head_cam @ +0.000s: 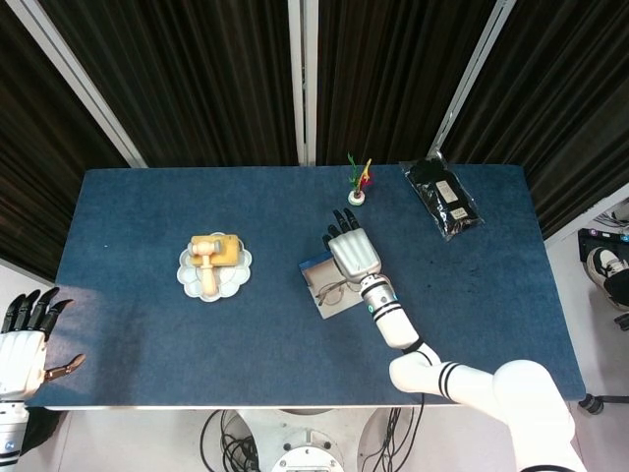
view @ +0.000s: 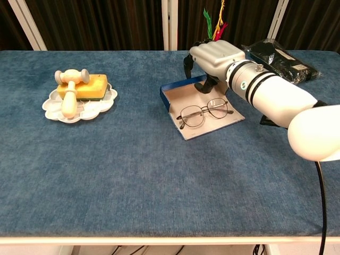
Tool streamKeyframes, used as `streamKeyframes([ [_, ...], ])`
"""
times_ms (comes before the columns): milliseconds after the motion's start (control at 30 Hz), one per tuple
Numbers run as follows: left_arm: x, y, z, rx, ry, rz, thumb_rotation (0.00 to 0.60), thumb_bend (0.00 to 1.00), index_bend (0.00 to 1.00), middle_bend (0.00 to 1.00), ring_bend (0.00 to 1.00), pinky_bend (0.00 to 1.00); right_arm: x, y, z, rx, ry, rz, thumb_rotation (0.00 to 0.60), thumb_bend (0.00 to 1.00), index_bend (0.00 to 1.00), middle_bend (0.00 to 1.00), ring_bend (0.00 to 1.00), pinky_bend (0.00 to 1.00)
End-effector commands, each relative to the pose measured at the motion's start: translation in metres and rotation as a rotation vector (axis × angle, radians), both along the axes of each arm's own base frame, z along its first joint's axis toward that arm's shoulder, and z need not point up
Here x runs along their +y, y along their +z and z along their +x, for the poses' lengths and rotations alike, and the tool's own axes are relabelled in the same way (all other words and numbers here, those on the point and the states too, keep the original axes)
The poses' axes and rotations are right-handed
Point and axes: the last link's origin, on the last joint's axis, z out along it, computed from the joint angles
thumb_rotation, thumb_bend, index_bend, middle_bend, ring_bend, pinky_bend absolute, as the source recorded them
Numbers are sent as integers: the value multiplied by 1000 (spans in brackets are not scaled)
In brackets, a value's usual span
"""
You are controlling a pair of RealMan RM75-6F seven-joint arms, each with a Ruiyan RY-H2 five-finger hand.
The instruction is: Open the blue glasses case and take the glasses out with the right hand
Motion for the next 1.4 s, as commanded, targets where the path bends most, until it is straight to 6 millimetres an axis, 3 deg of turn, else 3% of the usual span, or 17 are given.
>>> streamKeyframes([
  [33,0,0,0,0,2,-1,600,36,212,65,0,0,-2,7,4,38,-16,28,600,236,92,163,0,0],
  [167,0,0,0,0,-1,-2,600,36,212,65,0,0,1,15,3,31,-22,41,600,212,61,159,0,0],
  [300,-1,1,0,-2,0,1,600,36,212,65,0,0,17,27,7,-17,28,69,600,213,65,157,0,0],
  [367,-1,1,0,-2,0,3,600,36,212,65,0,0,25,33,5,-31,52,79,600,219,115,157,0,0],
  [500,-2,0,0,-4,-1,2,600,36,212,65,0,0,41,39,-9,-29,71,105,600,310,341,158,0,0],
  [567,-3,0,0,-5,0,3,600,36,212,65,0,0,46,38,-16,-21,66,118,600,325,388,158,0,0],
  [800,-4,0,0,-5,0,7,600,36,212,65,0,0,47,24,-32,12,45,134,600,327,401,158,0,0],
  [1400,-5,1,-3,-11,8,10,600,36,212,65,0,0,38,2,-37,7,40,131,600,376,492,188,0,0],
])
